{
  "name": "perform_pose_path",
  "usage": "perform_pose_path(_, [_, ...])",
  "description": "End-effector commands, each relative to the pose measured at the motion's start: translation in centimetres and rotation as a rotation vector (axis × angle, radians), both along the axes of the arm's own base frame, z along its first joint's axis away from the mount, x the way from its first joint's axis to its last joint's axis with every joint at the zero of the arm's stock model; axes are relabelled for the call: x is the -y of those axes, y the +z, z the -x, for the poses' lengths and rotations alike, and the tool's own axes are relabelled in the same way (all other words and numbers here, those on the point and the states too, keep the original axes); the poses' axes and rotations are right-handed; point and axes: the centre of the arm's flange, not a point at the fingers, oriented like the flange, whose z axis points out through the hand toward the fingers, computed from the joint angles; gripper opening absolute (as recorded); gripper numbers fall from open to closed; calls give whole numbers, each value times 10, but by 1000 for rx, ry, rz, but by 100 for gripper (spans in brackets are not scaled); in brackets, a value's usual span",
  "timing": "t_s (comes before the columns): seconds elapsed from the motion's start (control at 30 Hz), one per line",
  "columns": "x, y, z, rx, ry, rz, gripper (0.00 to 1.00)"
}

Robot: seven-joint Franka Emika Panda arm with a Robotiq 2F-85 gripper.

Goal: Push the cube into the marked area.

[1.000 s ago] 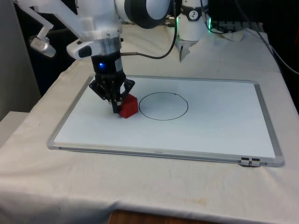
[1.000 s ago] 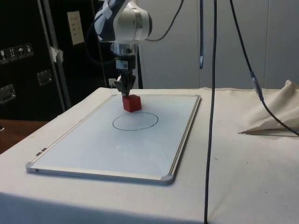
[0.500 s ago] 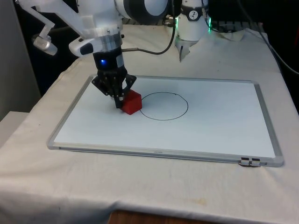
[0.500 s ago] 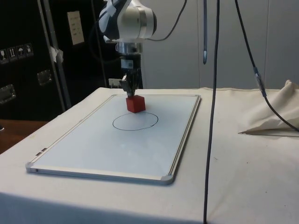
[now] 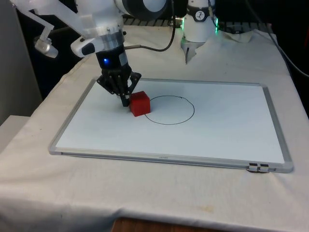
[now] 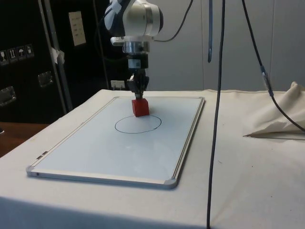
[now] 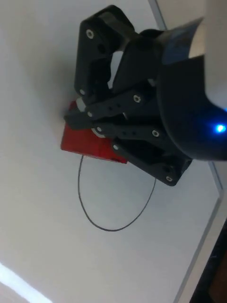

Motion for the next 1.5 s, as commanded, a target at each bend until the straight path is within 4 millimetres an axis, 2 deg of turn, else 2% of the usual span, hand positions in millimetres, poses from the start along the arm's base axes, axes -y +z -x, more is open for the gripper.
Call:
perform_pose_path(0.0, [-4,4,4,-4,-1,-8,0])
perform_pose_path(0.13, [-13,8,9,-10,-1,-37,0])
perform_pose_path(0.17, [-9,7,8,-5,-1,-37,0])
perform_pose_path(0.47, [-32,14,15,-26,5,-93,0])
perform_pose_path(0.5, [-29,13,13,-23,7,-94,0])
perform_pose_path(0.6, [-38,14,20,-36,5,-117,0])
perform_pose_path(1.03, [-55,12,41,-79,9,-198,0])
perform_pose_path(1.07, [-53,11,38,-75,10,-196,0])
perform_pose_path(1.13, [-59,12,45,-87,9,-218,0])
perform_pose_path(1.4, [-60,14,46,-89,12,-242,0])
perform_pose_path(1.47, [-53,23,44,-86,12,-248,0])
